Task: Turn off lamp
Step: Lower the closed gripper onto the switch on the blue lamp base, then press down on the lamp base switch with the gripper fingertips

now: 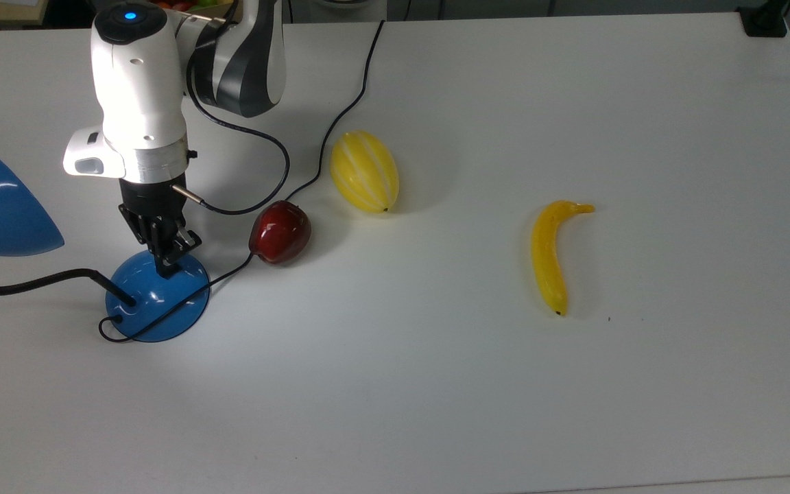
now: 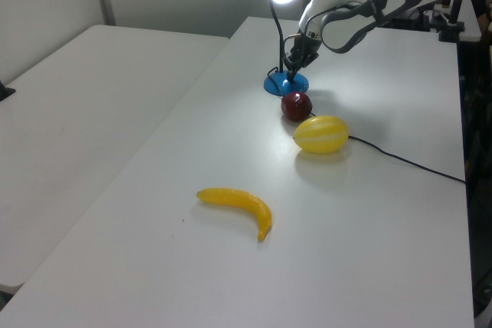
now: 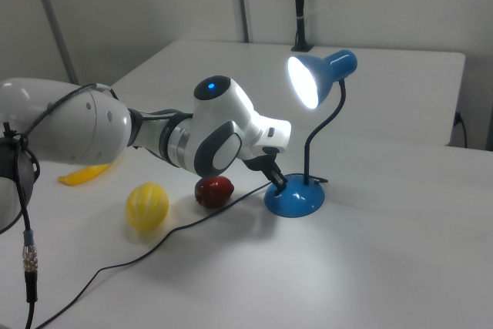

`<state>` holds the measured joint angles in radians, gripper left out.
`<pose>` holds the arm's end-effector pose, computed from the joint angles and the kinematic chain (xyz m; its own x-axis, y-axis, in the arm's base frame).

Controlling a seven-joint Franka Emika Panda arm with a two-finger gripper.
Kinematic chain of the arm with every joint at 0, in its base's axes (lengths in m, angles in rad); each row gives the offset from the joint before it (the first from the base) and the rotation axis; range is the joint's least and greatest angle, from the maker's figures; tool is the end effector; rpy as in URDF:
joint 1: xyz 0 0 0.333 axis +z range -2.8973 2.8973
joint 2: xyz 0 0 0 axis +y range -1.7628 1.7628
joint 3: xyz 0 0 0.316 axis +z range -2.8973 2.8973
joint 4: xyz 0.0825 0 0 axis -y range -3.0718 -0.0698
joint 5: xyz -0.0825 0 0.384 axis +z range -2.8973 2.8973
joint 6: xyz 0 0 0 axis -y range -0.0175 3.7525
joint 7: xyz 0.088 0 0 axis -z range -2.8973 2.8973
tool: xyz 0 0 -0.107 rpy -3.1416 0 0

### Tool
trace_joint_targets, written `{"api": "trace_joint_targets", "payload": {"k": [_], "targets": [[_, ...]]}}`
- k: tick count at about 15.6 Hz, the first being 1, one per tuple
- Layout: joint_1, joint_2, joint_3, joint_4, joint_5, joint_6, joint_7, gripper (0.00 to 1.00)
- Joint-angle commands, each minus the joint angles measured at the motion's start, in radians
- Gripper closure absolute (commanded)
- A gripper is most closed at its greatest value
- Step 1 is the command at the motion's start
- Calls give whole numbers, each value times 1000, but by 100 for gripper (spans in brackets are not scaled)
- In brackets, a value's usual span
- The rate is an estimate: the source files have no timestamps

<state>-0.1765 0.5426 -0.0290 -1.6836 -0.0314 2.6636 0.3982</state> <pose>0.6993 -0.1418 0.3328 0.7539 -0.5171 0.4053 -0.5136 -0.8486 -0.1273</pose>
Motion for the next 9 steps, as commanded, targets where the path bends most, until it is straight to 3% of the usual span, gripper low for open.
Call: {"api": "trace_joint_targets", "payload": {"k": [1,9], "targets": [[15,-1,-11,-22,-28,12,18,100],[17,-6,-11,-62,-94,-19,11,100]]}}
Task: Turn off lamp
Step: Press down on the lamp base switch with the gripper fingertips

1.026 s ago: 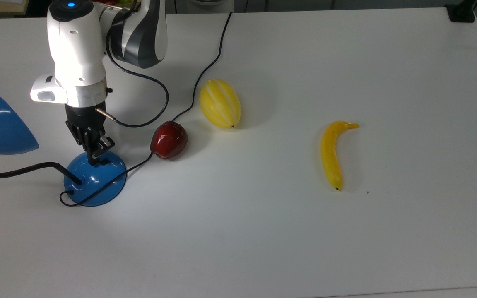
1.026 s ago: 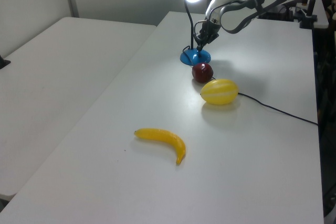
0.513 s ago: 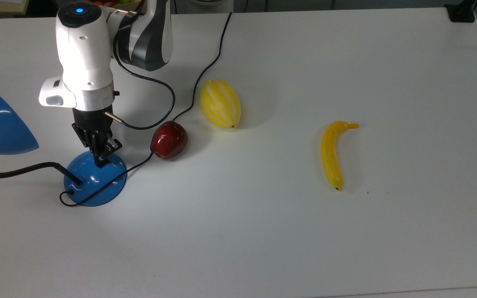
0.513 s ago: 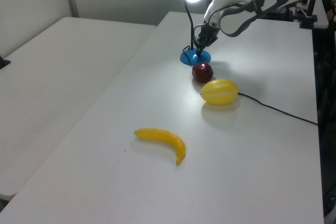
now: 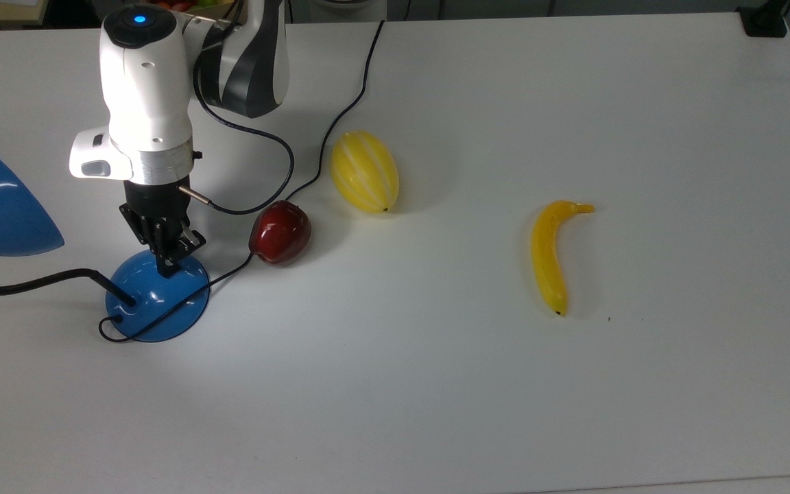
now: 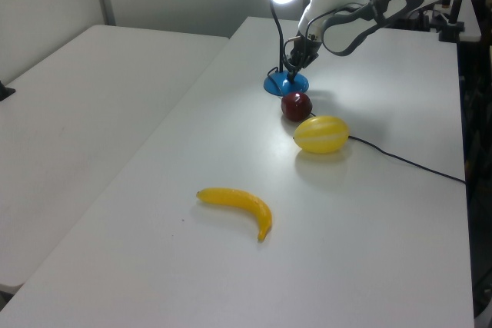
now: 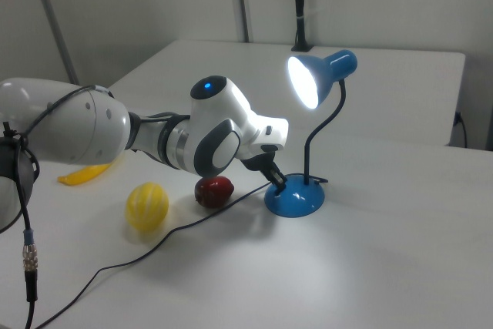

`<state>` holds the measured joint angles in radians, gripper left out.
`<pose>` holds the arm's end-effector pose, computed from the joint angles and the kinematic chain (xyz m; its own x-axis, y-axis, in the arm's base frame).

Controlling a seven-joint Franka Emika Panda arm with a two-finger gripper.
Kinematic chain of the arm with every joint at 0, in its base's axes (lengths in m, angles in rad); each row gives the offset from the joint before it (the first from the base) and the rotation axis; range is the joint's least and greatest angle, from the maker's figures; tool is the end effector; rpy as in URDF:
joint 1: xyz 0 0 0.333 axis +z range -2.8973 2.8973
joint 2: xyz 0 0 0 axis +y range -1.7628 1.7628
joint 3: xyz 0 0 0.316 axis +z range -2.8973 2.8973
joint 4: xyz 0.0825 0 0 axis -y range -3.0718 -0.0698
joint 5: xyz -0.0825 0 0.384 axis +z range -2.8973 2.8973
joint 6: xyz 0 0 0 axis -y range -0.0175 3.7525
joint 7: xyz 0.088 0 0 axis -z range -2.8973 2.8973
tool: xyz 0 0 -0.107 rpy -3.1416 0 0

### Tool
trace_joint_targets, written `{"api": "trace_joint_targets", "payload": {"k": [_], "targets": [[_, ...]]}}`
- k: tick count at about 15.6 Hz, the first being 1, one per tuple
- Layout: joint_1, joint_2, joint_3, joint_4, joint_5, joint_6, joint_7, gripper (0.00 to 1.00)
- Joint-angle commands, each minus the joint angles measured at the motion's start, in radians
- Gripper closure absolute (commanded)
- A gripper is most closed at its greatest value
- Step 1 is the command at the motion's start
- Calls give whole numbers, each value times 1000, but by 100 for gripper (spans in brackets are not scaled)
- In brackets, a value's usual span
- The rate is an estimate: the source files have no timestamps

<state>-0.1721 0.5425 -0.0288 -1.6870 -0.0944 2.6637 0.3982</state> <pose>0.6995 -0.1367 0.3312 0.7806 -0.4643 0.4185 -0.4779 -0.8748 -0.0791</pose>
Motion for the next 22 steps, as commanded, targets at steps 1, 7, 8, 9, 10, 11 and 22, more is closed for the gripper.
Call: {"api": "trace_joint_targets", "payload": {"k": [1,7,8,9,10,11,22], "targets": [[14,-6,-10,-65,-37,-19,10,100],[14,-15,-11,-102,-51,-21,-5,100],[14,-15,-11,-105,-53,-22,-5,100],[17,-15,-11,-117,-54,-24,-9,100],[29,-15,-11,-123,-57,-24,-9,100],[32,-16,-11,-129,-61,-24,-9,100],[-13,-166,0,-168,-54,-236,-48,100]]}}
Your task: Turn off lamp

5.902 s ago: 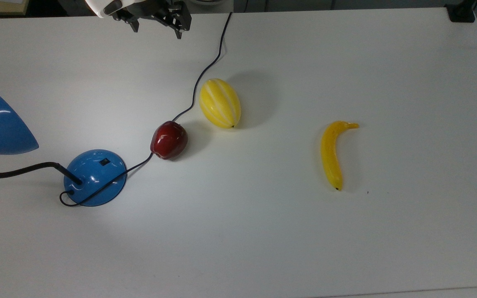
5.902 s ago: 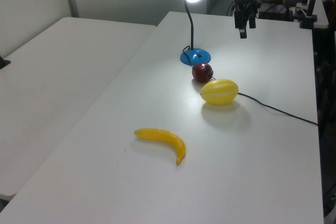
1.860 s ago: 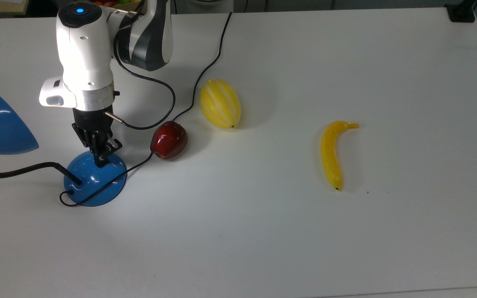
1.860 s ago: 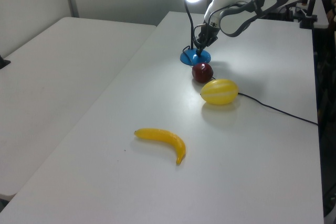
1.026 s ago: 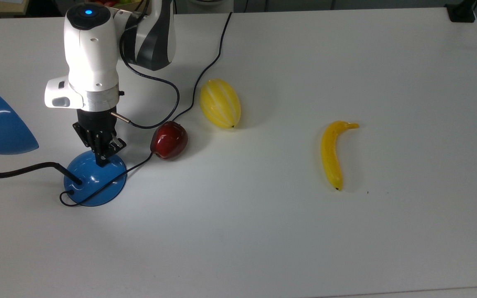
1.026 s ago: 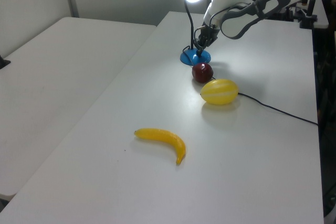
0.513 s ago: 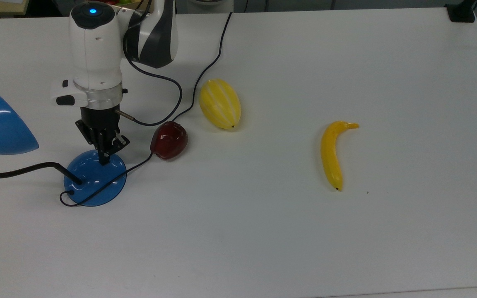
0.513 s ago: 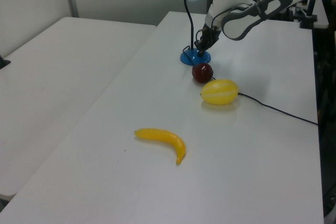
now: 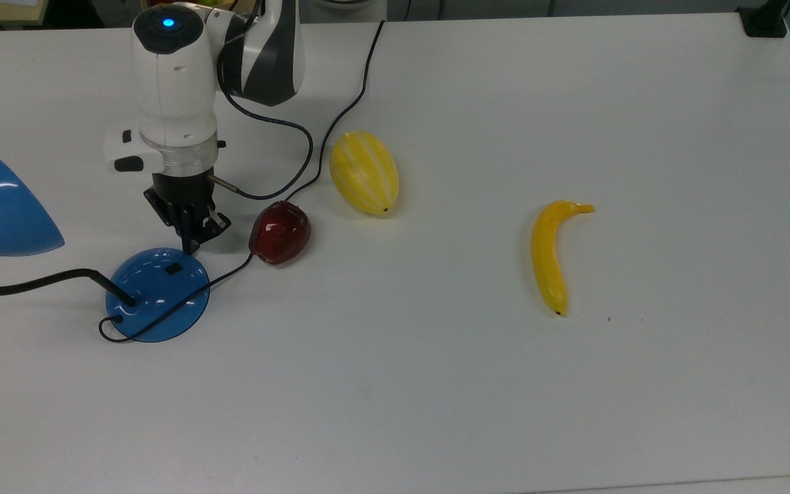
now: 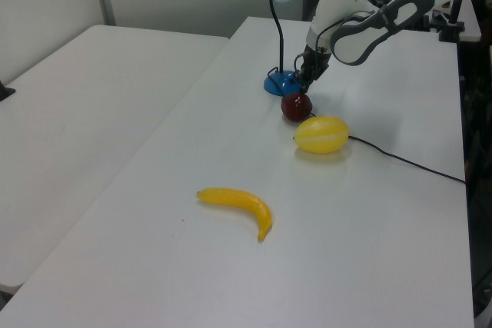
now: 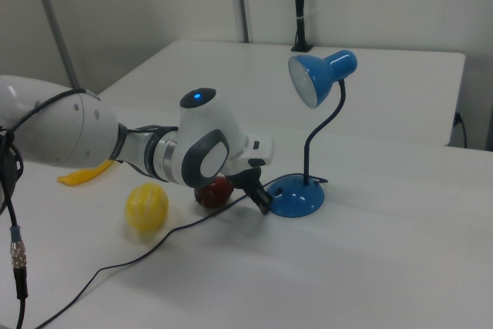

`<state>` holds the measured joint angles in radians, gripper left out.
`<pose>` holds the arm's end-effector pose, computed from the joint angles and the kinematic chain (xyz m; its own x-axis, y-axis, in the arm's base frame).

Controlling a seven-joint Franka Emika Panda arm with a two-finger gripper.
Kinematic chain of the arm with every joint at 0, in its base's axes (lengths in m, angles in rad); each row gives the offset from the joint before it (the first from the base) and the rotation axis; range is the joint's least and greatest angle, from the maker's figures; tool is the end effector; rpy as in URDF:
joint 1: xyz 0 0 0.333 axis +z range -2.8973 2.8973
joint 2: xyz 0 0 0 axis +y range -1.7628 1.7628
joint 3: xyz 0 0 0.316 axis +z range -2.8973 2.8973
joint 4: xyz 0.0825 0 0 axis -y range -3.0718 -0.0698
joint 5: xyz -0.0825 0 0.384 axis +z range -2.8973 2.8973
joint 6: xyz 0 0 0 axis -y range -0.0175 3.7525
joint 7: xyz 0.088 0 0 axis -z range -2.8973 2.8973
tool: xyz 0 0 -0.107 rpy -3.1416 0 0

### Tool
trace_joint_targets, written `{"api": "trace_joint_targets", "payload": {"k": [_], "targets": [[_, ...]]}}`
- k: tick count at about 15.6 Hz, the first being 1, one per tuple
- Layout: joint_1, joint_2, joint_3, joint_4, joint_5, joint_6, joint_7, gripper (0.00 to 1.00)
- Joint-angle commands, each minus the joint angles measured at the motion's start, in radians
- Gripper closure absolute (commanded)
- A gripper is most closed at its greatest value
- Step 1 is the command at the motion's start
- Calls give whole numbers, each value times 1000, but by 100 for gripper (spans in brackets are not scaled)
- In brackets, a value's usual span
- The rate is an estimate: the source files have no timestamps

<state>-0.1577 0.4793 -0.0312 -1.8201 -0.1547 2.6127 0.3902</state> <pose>0.6658 -0.1218 0.3064 0.8511 -0.4121 0.3254 -0.4376 -0.8992 0.0058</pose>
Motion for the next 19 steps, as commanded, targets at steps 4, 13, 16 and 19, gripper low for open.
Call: {"api": "trace_joint_targets", "payload": {"k": [4,13,16,19], "targets": [[-16,-209,5,2,163,-464,-253,100],[139,-396,5,19,190,-877,-416,20],[161,-432,7,21,190,-899,-404,0],[179,-447,5,21,184,-910,-401,0]]}}
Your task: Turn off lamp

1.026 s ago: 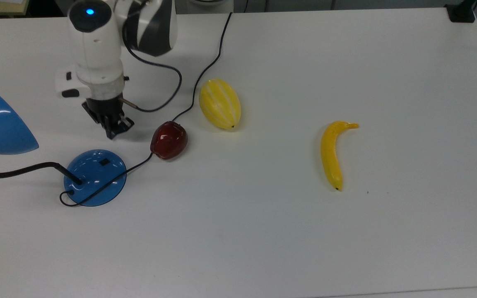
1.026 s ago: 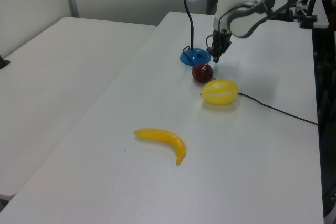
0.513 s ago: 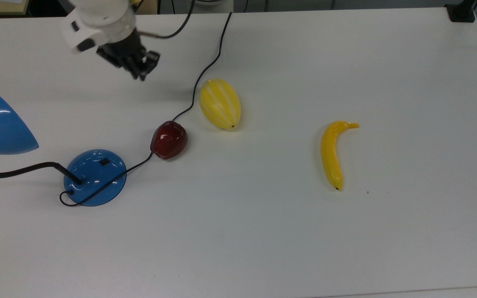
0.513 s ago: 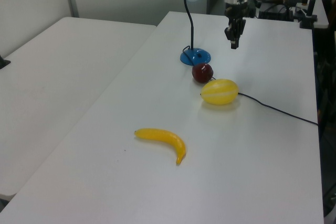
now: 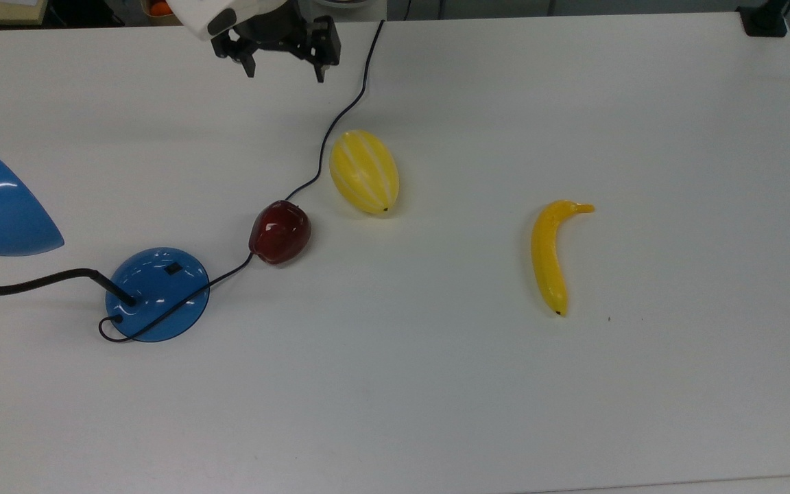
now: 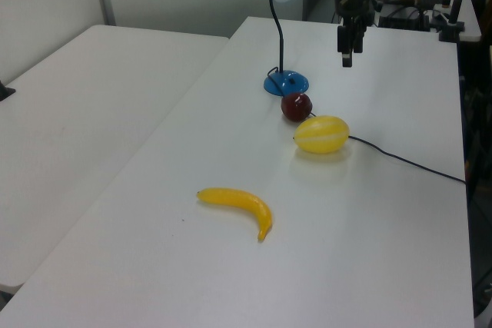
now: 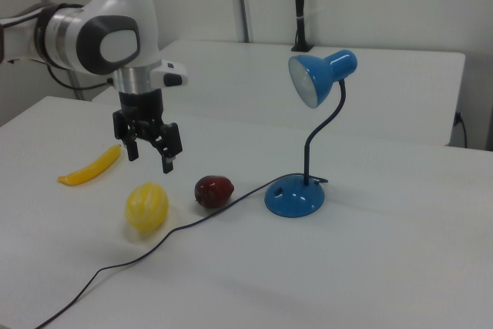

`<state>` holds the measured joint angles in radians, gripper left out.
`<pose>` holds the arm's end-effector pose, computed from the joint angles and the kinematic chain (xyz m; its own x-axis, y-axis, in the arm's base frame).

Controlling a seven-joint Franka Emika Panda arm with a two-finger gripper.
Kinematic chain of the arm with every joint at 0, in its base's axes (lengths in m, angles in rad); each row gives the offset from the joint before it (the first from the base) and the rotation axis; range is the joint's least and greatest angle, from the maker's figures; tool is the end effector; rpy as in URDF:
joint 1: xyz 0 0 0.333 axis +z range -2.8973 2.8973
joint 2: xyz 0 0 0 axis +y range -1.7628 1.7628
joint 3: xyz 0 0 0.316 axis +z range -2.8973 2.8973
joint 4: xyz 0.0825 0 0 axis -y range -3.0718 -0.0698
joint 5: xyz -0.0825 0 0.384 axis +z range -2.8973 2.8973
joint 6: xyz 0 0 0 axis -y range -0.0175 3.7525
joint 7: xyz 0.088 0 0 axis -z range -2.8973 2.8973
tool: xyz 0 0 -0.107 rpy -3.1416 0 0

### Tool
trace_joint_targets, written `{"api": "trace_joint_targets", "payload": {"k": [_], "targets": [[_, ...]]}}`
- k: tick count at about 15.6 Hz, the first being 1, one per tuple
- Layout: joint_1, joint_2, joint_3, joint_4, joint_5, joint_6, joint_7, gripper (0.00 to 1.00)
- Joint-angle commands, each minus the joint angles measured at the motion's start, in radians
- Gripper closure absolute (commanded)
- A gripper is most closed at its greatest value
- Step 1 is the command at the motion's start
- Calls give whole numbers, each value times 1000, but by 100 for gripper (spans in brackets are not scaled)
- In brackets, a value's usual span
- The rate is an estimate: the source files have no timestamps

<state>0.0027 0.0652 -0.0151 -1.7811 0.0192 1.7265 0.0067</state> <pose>0.5694 -0.0051 0.5012 0.9926 -0.0221 -0.1196 -0.0242 -0.9996 -0.0167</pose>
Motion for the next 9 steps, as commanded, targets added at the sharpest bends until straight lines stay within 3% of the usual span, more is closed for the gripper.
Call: {"api": "trace_joint_targets", "payload": {"k": [1,9], "targets": [[17,-33,-11,-17,8,-25,-17,0],[8,-51,-13,-15,5,-61,-13,0]]}}
